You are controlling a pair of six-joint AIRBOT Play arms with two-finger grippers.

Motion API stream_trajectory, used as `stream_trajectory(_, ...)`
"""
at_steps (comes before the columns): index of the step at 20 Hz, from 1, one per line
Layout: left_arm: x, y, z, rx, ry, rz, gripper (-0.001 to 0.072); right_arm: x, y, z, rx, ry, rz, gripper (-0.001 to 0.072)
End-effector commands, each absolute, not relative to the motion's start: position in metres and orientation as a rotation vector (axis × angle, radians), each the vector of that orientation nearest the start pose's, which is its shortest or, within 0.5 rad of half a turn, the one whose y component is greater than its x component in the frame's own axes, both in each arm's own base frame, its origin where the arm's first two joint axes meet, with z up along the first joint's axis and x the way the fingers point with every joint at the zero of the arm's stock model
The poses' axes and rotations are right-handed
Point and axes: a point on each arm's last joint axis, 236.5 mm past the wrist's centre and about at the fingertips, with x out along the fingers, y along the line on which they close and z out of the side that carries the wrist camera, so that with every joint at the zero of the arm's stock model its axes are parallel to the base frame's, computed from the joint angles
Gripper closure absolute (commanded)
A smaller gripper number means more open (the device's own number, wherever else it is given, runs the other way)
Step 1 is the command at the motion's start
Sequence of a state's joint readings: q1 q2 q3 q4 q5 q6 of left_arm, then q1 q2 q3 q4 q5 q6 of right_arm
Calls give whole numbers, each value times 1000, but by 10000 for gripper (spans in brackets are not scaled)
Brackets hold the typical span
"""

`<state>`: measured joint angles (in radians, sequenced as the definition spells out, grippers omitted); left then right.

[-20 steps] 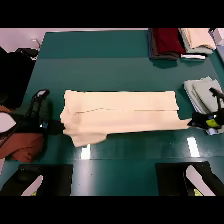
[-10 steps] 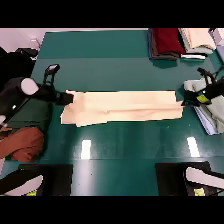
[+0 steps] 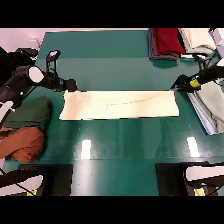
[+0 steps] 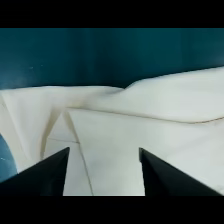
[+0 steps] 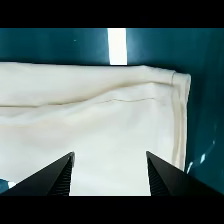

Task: Fold the shirts.

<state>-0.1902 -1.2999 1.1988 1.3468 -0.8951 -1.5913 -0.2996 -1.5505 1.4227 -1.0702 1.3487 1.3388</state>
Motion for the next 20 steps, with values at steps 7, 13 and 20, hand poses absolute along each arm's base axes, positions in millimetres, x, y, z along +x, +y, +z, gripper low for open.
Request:
stream_trajectory(7, 422, -178, 65, -293, 1031, -376, 686, 348, -64, -65, 802, 1438, 224, 182)
stream_trajectory(13, 415, -258, 40, -300, 1039, -481, 687, 378, 6, -87, 866, 1406, 385, 422)
stream_trajectory(20, 431, -337, -8, -332, 1112, -567, 687, 408, 31, 31, 677, 1159, 544, 692)
